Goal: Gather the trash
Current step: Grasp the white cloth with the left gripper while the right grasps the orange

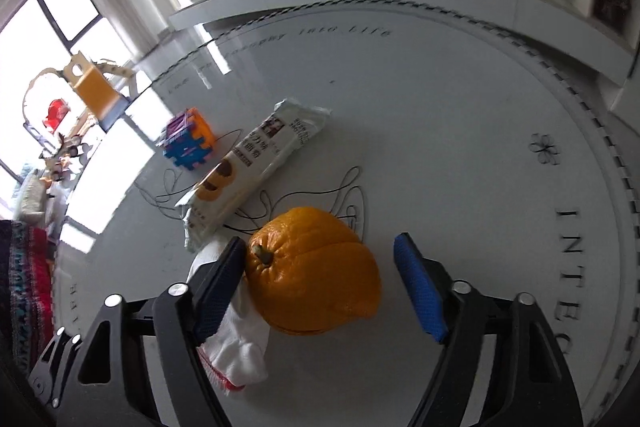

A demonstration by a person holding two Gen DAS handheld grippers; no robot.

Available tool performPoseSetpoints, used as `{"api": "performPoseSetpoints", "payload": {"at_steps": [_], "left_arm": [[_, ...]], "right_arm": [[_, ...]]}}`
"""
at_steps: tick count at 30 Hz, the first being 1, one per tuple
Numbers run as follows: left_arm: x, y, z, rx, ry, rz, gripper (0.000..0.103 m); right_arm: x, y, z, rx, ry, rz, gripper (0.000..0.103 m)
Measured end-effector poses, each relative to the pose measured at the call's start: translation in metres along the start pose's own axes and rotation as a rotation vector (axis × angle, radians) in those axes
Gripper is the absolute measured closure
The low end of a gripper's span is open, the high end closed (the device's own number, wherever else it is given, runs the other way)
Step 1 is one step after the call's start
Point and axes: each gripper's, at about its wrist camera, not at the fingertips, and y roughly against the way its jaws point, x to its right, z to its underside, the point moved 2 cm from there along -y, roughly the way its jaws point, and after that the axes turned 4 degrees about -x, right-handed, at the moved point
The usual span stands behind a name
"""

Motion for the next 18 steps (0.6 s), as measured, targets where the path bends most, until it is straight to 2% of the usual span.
{"api": "performPoseSetpoints", "payload": {"at_steps": [3, 4, 6, 9, 12, 13, 14, 15, 16, 17, 18], "left_arm": [[0.004, -0.013, -0.008, -0.014, -0.012, -0.008, 0.006], [0.005, -0.017, -0.011, -0.017, -0.012, -0.009, 0.006], [0.005, -0.024, -0.015, -0.024, -0.005, -0.014, 0.006], [0.003, -0.032, -0.016, -0.039, 0.021, -0.014, 0.006], [0.005, -0.032, -0.016, -0.004, 0.026, -0.043, 0.006], [0.005, -0.031, -0.016, 0.004, 0.028, -0.056, 0.009], [0.005, -0.032, -0.016, 0.007, 0.028, -0.070, 0.019], [0.006, -0.032, -0.016, 0.008, 0.028, -0.071, 0.022], [0.006, -0.031, -0.016, 0.015, 0.027, -0.075, 0.031], [0.008, -0.030, -0.016, 0.018, 0.024, -0.058, 0.042], [0.010, -0.028, -0.017, 0.018, 0.024, -0.048, 0.046]], "right_arm": [[0.002, 0.006, 0.000, 0.025, -0.011, 0.022, 0.047], [0.003, 0.010, 0.001, 0.055, -0.005, 0.070, 0.047], [0.004, 0.015, 0.000, 0.086, 0.000, 0.108, 0.048], [0.010, 0.018, 0.001, 0.091, -0.012, 0.106, 0.048], [0.012, 0.018, 0.003, 0.089, -0.013, 0.116, 0.047], [0.013, 0.016, 0.004, 0.086, -0.013, 0.118, 0.047], [0.013, 0.015, 0.005, 0.083, -0.014, 0.118, 0.047], [0.014, 0.014, 0.005, 0.080, -0.015, 0.117, 0.047], [0.013, 0.013, 0.006, 0.079, -0.015, 0.118, 0.047], [0.013, 0.010, 0.006, 0.081, -0.012, 0.122, 0.047], [0.012, 0.011, 0.005, 0.083, -0.008, 0.126, 0.047]]}}
